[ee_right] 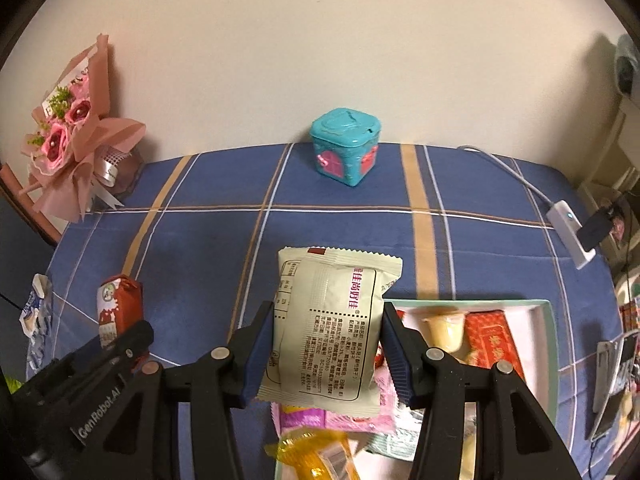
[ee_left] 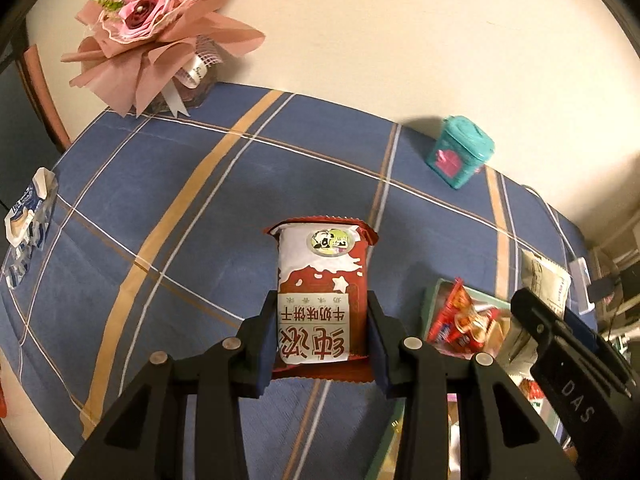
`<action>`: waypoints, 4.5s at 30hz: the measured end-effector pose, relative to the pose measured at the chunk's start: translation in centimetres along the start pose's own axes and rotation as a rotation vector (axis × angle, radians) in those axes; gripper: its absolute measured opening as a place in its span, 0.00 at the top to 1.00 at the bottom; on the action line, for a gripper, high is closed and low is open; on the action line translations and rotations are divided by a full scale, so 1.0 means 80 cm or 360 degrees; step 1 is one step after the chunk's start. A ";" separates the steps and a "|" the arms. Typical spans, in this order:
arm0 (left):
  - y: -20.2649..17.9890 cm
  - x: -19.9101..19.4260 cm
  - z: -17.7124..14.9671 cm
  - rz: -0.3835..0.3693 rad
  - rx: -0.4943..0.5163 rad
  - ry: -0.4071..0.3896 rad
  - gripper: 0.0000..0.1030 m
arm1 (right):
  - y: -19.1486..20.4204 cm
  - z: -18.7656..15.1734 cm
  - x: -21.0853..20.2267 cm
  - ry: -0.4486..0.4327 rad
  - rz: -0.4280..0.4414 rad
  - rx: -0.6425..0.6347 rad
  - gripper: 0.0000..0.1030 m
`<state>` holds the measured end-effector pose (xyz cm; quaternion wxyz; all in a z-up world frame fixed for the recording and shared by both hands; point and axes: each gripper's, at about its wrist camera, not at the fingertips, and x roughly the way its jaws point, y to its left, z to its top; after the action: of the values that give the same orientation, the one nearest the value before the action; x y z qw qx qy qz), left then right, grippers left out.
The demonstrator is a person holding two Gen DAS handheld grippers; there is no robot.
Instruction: Organize snacks
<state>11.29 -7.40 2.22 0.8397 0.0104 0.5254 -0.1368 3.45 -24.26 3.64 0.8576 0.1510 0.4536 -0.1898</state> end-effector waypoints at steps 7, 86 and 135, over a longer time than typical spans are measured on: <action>-0.010 -0.008 -0.026 -0.0079 0.0020 0.0042 0.60 | -0.022 -0.009 -0.028 0.0005 -0.0049 0.0023 0.47; -0.158 0.037 -0.131 -0.0411 0.0491 0.0329 0.46 | -0.158 -0.104 -0.009 0.0193 -0.0088 0.0287 0.45; 0.007 -0.024 -0.168 0.0119 0.0285 0.0242 0.00 | -0.087 -0.179 -0.059 0.0177 -0.0168 0.0113 0.00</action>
<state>-1.17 -4.27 -2.13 0.7976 0.1151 0.5726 -0.1506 -12.55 -23.36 -0.79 0.8140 0.1674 0.5008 -0.2421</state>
